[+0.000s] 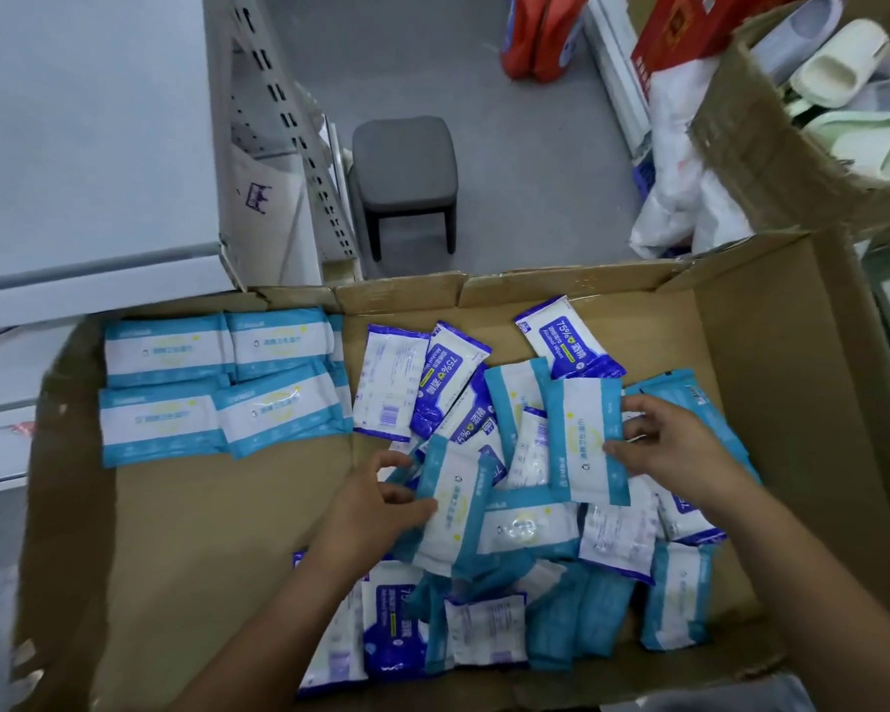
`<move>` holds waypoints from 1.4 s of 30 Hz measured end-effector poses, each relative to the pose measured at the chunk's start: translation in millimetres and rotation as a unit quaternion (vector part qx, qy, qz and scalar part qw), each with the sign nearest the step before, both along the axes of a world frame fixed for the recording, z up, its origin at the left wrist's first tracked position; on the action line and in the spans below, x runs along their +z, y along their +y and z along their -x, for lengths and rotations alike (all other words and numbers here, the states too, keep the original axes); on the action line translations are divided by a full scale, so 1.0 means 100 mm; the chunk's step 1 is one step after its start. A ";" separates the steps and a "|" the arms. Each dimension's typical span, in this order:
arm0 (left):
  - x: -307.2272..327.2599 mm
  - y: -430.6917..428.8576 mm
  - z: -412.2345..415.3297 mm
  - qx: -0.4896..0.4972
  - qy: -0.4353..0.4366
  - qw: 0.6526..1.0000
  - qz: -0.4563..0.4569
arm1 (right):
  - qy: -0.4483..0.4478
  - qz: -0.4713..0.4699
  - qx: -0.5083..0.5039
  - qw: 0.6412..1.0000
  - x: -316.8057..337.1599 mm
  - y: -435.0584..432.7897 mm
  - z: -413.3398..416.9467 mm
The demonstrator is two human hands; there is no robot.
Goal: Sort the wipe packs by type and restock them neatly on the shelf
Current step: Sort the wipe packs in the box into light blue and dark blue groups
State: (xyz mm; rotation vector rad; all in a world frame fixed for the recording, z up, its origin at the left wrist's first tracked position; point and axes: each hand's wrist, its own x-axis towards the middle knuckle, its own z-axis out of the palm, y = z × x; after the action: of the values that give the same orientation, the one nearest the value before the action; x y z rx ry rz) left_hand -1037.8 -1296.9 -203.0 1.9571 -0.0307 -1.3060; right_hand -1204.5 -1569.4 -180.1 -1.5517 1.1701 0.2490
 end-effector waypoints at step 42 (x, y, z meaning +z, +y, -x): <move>-0.07 2.00 -1.06 -0.235 -0.298 0.900 -0.212 | 0.000 0.098 0.502 0.859 -0.33 2.31 -2.12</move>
State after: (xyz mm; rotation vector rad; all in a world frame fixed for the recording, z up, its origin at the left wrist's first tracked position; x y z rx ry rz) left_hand -932.0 -1097.2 -209.8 2.7951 -0.5980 -0.9844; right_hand -992.8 -1338.4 -212.7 -2.2373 0.2739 0.8299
